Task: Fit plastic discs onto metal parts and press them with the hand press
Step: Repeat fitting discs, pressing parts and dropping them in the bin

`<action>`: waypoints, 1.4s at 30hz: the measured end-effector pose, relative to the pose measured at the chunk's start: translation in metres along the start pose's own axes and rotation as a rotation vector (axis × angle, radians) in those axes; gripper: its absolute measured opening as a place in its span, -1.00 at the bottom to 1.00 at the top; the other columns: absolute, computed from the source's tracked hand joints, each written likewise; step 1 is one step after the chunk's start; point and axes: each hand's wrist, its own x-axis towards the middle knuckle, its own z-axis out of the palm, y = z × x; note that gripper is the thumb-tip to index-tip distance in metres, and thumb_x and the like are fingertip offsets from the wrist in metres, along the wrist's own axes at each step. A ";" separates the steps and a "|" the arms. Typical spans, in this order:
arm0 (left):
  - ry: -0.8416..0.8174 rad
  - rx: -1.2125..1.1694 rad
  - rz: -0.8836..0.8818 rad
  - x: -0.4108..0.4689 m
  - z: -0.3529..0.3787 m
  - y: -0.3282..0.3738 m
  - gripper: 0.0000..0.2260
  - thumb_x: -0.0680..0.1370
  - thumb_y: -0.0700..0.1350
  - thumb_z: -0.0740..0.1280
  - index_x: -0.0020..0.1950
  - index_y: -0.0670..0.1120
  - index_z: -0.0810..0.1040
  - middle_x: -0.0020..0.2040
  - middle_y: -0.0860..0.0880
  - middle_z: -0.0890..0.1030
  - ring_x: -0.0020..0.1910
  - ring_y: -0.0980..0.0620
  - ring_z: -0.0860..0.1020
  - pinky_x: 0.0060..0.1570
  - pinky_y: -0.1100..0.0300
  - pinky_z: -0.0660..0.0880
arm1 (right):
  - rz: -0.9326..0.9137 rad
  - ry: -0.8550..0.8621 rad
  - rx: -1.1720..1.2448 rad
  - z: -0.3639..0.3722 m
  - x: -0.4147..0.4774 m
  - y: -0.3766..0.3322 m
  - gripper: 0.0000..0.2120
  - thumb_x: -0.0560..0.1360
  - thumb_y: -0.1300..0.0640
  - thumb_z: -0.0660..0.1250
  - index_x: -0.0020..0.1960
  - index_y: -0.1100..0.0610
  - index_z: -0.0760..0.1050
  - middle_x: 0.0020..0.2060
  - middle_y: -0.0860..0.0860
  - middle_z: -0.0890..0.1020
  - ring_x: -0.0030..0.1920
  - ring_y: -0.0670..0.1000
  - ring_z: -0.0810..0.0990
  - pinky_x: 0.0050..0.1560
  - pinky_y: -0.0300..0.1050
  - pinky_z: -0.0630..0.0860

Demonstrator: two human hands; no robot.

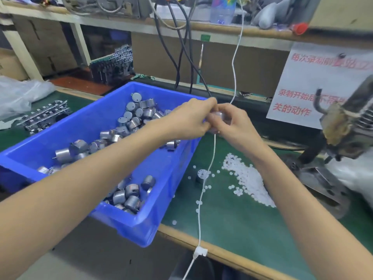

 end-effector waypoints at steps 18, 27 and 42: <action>-0.337 -0.217 -0.236 -0.005 0.174 0.046 -0.84 0.39 -0.18 0.47 -0.16 -0.08 0.50 -0.28 0.06 0.47 -0.19 0.05 0.45 -0.25 0.25 0.33 | 0.469 0.036 0.137 -0.034 -0.181 0.114 -0.79 0.51 0.24 0.34 0.02 -0.06 0.49 -0.08 -0.02 0.55 -0.31 -0.06 0.55 -0.13 -0.04 0.59; -0.006 -0.257 -0.120 -0.028 0.186 0.050 -0.92 0.47 -0.07 0.41 -0.20 -0.03 0.57 -0.17 0.04 0.49 -0.19 0.04 0.45 -0.12 0.12 0.44 | 0.485 0.198 0.320 -0.034 -0.175 0.120 -0.88 0.55 0.25 0.28 0.08 0.13 0.47 -0.36 0.07 0.54 -0.51 -0.03 0.48 -0.55 -0.22 0.39; 0.001 -0.449 0.006 -0.063 0.211 0.046 -0.88 0.45 -0.09 0.43 -0.03 -0.03 0.62 -0.06 0.08 0.54 -0.02 0.11 0.40 0.04 0.23 0.34 | 0.400 0.122 0.113 -0.028 -0.183 0.135 -0.89 0.56 0.14 0.30 0.01 -0.05 0.44 -0.55 -0.03 0.52 -0.50 -0.13 0.45 -0.40 -0.36 0.33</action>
